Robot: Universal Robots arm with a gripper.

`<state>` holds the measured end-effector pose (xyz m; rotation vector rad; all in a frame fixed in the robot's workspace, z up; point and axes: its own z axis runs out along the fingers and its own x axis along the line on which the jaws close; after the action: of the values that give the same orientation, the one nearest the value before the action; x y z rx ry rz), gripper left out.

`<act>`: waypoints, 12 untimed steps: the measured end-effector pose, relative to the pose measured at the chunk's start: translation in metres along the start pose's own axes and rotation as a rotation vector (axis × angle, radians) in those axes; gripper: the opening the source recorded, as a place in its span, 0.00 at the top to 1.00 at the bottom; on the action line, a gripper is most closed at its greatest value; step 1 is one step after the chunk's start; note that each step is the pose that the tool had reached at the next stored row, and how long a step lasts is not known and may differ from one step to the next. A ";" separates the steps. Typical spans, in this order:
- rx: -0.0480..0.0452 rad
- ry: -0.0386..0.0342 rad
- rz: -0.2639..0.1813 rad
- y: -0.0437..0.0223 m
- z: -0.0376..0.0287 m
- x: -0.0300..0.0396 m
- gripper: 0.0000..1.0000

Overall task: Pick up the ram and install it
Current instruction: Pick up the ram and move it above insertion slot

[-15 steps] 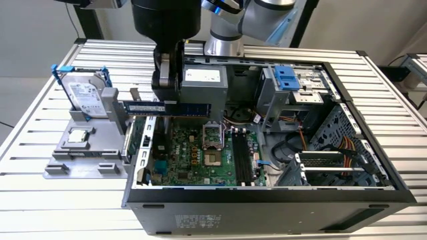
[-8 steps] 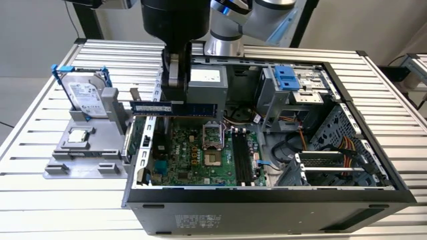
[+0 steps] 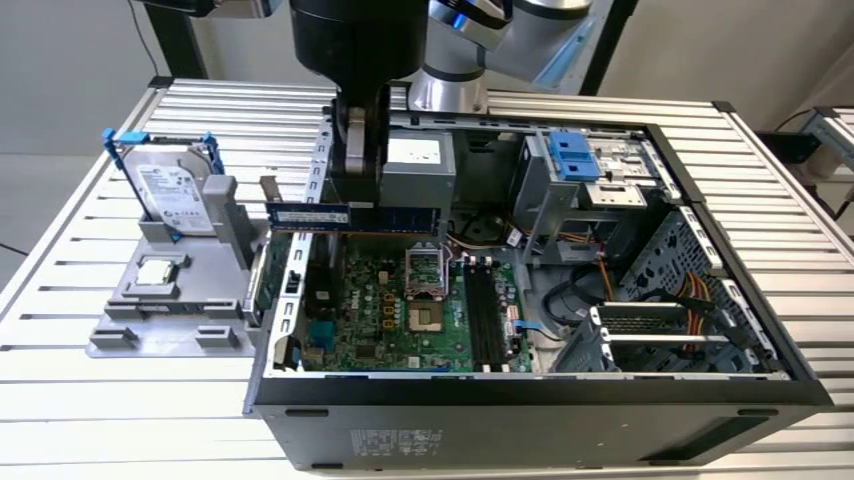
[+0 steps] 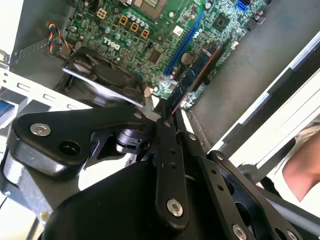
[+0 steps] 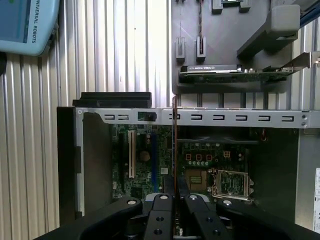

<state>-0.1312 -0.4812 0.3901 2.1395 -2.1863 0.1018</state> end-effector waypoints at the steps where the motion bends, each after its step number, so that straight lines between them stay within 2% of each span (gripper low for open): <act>1: 0.0000 0.0000 0.000 0.0000 0.0000 0.0000 1.00; 12: 0.0001 -0.0001 0.000 -0.0002 0.0000 0.0000 1.00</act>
<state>-0.1310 -0.4812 0.3901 2.1398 -2.1862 0.1018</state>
